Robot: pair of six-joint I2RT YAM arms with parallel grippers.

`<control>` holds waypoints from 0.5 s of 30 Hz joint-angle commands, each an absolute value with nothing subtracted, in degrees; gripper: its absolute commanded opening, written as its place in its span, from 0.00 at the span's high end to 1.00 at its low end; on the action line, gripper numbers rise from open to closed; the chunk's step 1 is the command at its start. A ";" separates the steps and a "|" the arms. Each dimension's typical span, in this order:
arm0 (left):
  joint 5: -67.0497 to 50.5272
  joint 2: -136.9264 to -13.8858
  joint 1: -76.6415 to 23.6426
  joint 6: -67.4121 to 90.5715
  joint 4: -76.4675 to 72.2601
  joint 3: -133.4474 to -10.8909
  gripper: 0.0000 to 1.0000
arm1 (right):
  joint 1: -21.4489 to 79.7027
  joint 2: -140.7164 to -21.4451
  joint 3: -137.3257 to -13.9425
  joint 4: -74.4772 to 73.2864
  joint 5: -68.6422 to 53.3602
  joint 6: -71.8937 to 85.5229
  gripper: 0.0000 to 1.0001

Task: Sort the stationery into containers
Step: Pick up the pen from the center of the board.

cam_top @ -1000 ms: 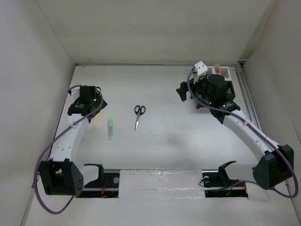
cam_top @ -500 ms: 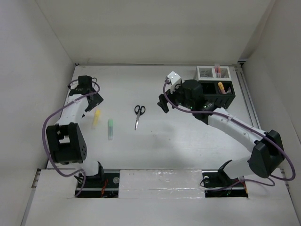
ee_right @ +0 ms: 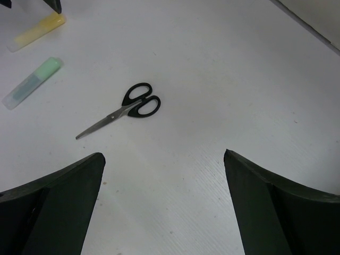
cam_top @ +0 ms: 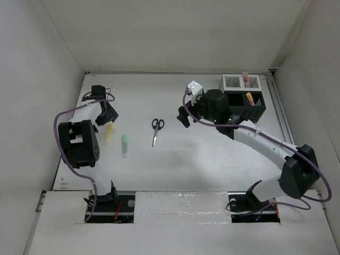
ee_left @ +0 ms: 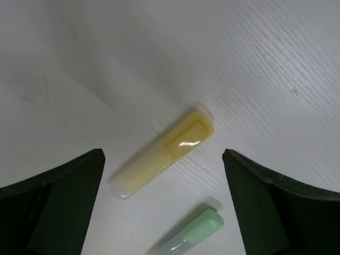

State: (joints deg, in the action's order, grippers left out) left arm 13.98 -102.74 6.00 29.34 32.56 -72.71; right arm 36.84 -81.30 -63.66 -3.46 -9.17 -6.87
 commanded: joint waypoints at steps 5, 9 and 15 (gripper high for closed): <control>11.16 -97.48 5.37 27.60 31.29 -67.69 0.09 | 37.79 -83.14 -67.23 -1.76 -10.46 -8.00 0.00; 11.16 -97.47 4.31 27.60 31.37 -66.27 0.10 | 37.79 -84.37 -67.24 -1.76 -11.16 -8.00 0.00; 12.21 -97.47 3.78 27.60 31.38 -63.46 0.14 | 37.79 -84.90 -67.76 -1.76 -12.30 -8.53 0.00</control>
State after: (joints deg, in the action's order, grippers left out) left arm 11.35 -99.90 4.05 28.27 30.98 -64.05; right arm 37.23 -85.21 -64.88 -3.49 -10.96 -7.92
